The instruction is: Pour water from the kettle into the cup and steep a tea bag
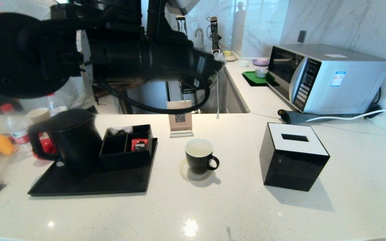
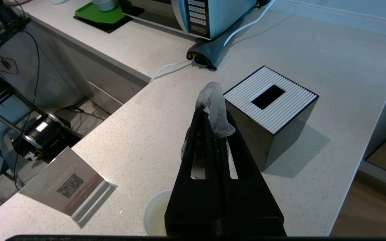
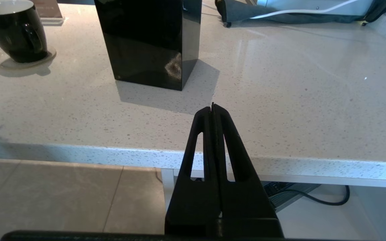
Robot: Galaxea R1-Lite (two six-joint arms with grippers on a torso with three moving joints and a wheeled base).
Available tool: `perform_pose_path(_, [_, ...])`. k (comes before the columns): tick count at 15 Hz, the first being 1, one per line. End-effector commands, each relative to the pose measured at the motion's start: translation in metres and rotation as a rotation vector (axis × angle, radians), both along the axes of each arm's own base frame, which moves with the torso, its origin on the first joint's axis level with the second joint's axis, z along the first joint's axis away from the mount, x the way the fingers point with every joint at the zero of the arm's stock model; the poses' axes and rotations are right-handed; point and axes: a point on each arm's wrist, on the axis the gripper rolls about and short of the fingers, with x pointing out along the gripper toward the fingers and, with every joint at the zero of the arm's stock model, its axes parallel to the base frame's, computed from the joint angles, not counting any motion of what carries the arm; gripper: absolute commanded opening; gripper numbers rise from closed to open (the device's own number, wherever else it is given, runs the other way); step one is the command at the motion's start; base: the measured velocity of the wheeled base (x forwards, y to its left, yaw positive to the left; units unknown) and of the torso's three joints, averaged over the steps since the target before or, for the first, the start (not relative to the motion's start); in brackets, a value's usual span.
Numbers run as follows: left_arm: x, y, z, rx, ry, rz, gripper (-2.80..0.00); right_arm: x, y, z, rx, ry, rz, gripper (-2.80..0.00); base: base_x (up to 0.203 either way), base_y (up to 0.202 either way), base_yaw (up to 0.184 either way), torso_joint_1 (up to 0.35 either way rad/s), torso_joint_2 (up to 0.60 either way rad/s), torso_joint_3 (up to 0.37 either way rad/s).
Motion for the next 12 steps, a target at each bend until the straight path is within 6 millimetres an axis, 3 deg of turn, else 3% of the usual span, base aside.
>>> perform_pose_path(1, [-0.002, 0.003, 0.003, -0.005, -0.006, 0.002, -2.8, 0.0, 0.0, 0.0, -0.041, 0.001, 0.002, -2.8, 0.0, 0.0, 0.0, 0.0, 0.0, 0.0])
perform_pose_path(5, [-0.003, 0.004, 0.004, -0.009, -0.009, 0.005, -2.8, -0.001, 0.0, 0.005, -0.105, -0.028, 0.009, -2.8, 0.0, 0.0, 0.0, 0.0, 0.0, 0.0])
perform_pose_path(9, [-0.004, 0.003, 0.005, -0.011, -0.012, -0.002, -2.8, -0.005, 0.002, 0.038, -0.101, -0.049, 0.077, -2.8, 0.0, 0.0, 0.0, 0.0, 0.0, 0.0])
perform_pose_path(12, [-0.004, 0.003, 0.005, -0.011, -0.012, -0.003, -2.8, 0.018, 0.002, 0.068, -0.103, 0.031, 0.125, -2.8, 0.0, 0.0, 0.0, 0.0, 0.0, 0.0])
